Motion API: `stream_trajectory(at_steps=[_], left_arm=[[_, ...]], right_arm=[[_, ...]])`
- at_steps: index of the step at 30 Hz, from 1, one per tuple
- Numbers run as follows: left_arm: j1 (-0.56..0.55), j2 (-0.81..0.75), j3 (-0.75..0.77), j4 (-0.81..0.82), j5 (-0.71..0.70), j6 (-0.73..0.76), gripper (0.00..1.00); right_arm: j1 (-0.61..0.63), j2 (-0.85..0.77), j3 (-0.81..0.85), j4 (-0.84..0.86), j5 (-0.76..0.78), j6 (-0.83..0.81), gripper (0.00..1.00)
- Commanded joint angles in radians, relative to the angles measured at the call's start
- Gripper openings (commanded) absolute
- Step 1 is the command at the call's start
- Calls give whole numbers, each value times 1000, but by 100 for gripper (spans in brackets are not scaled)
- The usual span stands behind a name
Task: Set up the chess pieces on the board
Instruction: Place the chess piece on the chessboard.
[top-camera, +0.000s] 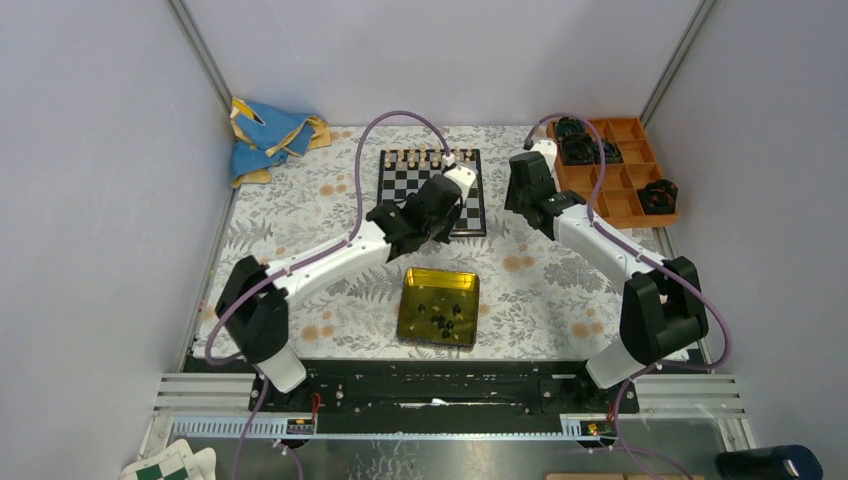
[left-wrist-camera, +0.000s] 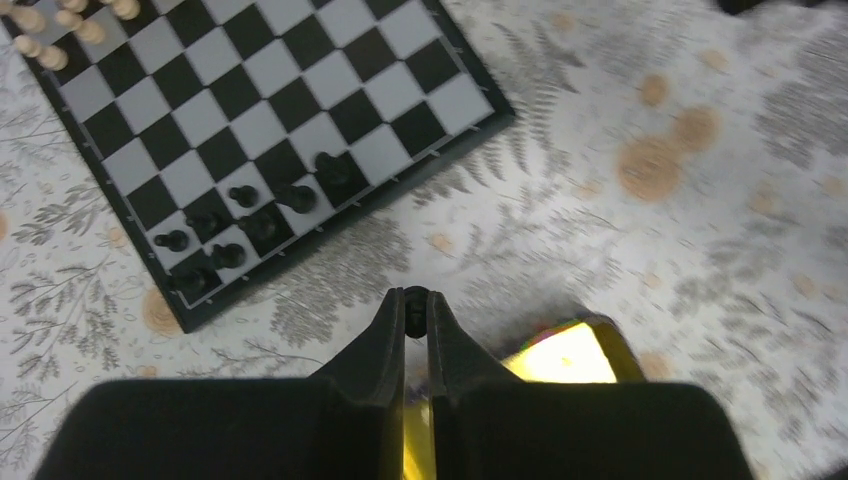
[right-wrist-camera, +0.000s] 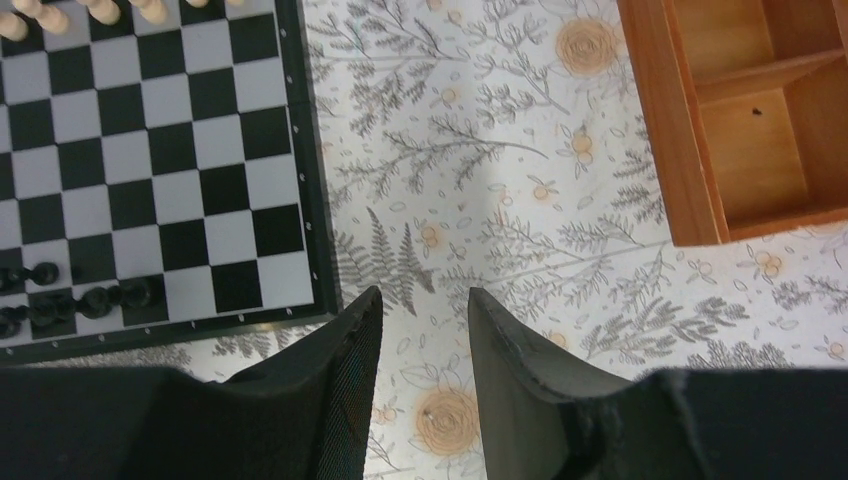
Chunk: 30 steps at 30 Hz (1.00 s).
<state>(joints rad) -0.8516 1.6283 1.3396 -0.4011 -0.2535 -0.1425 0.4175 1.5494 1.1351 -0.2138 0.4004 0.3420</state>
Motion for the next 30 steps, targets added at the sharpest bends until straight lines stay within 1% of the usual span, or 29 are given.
stream_trajectory(at_steps=[1,5,10,16,30], left_arm=[[94,95,66,43,-4,26,0],[154,201,142,56,6,24,0],[222,290,204,86,40,-7,0],[283,347,223,135,76,-60,0],[340,449,260,188,124,-131,0]], right_arm=[[-11,44,71,75,14,8,44],[-21,93,119,90,13,9,44],[-38,146,166,103,3,15,43],[-50,185,197,112,-14,22,43],[-53,230,208,112,-23,23,42]])
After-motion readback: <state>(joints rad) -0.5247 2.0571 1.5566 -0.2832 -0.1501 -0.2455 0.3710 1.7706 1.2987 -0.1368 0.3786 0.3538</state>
